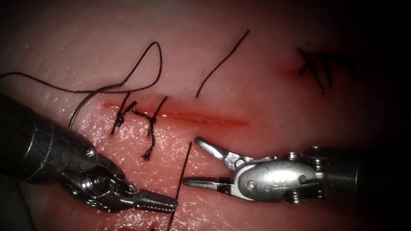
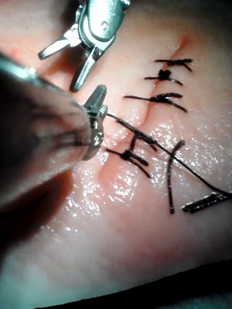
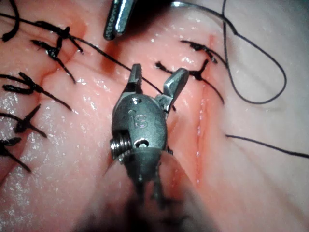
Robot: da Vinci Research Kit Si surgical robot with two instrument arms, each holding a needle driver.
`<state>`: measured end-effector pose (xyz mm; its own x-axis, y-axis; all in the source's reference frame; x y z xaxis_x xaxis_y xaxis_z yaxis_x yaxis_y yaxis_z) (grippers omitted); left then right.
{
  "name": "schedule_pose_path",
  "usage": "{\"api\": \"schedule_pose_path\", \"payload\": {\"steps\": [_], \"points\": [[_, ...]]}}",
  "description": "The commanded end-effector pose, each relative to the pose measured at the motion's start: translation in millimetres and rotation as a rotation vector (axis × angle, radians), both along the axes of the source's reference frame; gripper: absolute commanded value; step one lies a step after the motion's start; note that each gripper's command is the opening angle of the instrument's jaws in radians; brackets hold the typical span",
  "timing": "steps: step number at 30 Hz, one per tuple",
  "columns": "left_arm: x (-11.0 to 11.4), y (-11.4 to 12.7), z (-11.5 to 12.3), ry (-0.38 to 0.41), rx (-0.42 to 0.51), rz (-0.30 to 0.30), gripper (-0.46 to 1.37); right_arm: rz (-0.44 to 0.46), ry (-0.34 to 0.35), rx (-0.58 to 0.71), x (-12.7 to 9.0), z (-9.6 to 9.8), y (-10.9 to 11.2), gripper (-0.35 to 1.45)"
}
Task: Wound Closure
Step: Grab the suture with the left gripper
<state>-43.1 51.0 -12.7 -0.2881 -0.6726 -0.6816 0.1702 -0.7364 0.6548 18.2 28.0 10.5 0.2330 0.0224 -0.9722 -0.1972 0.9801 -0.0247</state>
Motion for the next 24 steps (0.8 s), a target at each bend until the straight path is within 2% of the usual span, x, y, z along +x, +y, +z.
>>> {"api": "schedule_pose_path", "payload": {"steps": [1,15,24], "points": [[0.1,0.0,0.2,0.001,-0.002,-0.003,0.51,-0.003,-0.001,-0.005,-0.1,0.0,0.0,0.89],[-0.1,-1.1,3.1,0.026,-0.017,-0.023,0.54,-0.004,0.000,-0.005,-0.3,0.2,0.1,0.91],[-0.8,-1.7,3.7,0.030,-0.013,-0.032,0.52,-0.004,0.000,-0.006,-0.3,0.3,0.1,0.90]]}}
